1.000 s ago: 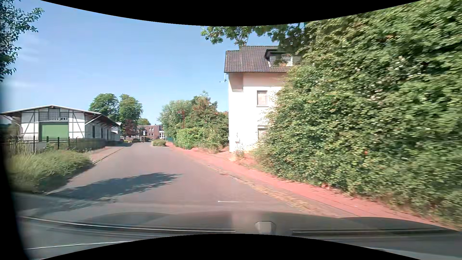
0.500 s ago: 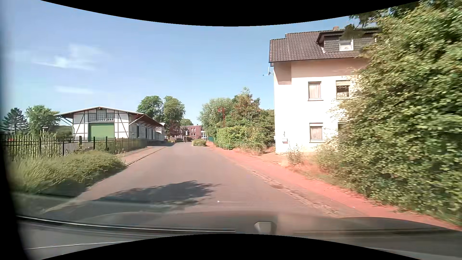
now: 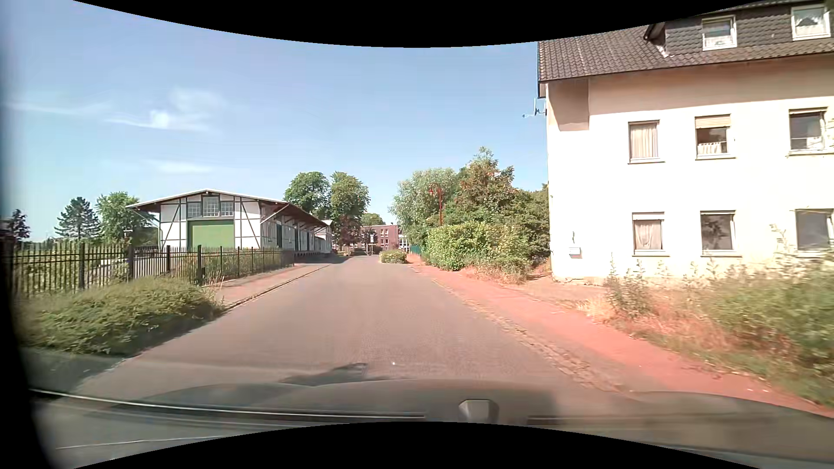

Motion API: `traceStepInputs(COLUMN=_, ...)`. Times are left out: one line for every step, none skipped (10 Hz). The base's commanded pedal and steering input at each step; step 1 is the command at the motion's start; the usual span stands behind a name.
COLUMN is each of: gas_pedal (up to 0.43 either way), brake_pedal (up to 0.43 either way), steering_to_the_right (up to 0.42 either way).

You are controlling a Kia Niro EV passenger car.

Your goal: Follow the waypoints while adhering to traffic rules and regulations

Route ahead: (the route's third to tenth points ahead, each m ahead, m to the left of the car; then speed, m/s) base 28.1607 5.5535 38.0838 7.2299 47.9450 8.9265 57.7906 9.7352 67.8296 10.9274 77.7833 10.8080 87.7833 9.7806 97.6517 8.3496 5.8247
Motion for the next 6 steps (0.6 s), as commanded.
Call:
traceStepInputs(gas_pedal=0.26, brake_pedal=0.006, steering_to_the_right=-0.069)
traceStepInputs(gas_pedal=0.26, brake_pedal=0.006, steering_to_the_right=-0.057)
traceStepInputs(gas_pedal=0.248, brake_pedal=0.006, steering_to_the_right=-0.05)
traceStepInputs(gas_pedal=0.24, brake_pedal=0.006, steering_to_the_right=-0.049)
traceStepInputs(gas_pedal=0.228, brake_pedal=0.006, steering_to_the_right=-0.047)
traceStepInputs(gas_pedal=0.228, brake_pedal=0.006, steering_to_the_right=-0.045)
